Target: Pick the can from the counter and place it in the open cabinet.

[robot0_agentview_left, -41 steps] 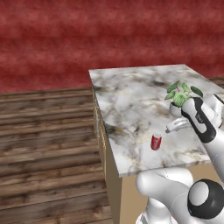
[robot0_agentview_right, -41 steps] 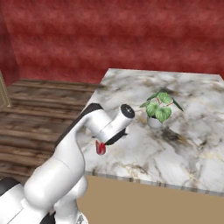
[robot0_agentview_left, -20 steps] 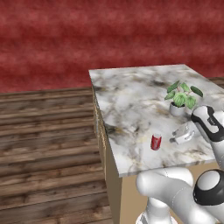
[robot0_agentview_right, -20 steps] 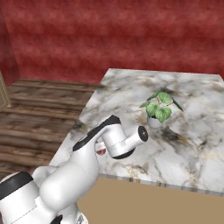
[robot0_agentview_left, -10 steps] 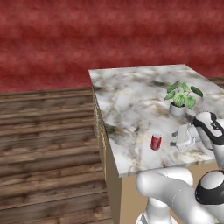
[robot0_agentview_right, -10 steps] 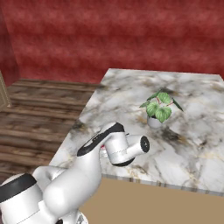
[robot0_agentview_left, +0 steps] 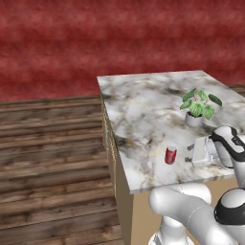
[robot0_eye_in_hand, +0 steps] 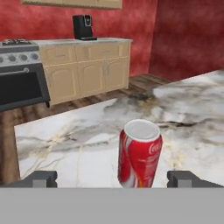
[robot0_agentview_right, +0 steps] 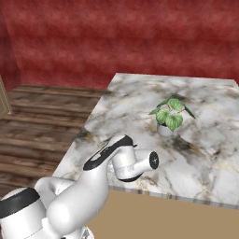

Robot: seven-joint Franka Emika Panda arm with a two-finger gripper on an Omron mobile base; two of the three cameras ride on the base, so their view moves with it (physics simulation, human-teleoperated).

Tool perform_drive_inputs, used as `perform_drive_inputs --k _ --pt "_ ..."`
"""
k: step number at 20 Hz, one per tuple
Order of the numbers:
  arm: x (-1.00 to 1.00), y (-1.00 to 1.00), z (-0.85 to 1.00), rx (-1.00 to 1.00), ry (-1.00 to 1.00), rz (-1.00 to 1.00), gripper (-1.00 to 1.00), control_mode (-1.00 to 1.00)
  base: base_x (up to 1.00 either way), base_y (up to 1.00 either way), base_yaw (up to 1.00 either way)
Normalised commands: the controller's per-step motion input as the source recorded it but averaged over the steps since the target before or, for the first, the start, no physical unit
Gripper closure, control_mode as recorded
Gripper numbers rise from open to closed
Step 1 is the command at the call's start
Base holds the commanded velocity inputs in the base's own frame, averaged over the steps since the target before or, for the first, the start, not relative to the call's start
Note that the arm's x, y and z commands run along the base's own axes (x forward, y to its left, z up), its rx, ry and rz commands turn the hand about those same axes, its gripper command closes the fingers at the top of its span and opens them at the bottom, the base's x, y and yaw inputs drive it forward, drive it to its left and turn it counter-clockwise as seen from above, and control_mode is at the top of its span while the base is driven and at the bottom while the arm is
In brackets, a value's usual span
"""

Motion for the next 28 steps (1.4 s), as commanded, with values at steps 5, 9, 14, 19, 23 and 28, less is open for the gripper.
perform_drive_inputs --k 5,9,14,19,23,28 --pt "0.13 0.0 -0.08 0.0 0.0 0.0 -1.0 -1.0 0.0 0.0 0.0" --pt "0.14 0.0 -0.11 0.0 0.0 0.0 -1.0 -1.0 0.0 0.0 0.0" --pt "0.14 0.0 -0.16 0.0 0.01 0.0 -1.0 -1.0 0.0 0.0 0.0" --pt "0.15 -0.01 -0.14 0.0 0.01 0.01 -1.0 -1.0 0.0 0.0 0.0" --pt "0.04 -0.01 -0.03 0.0 0.0 0.02 -1.0 -1.0 0.0 0.0 0.0" --pt "0.0 0.0 0.0 0.0 0.0 0.02 -1.0 -1.0 0.0 0.0 0.0"
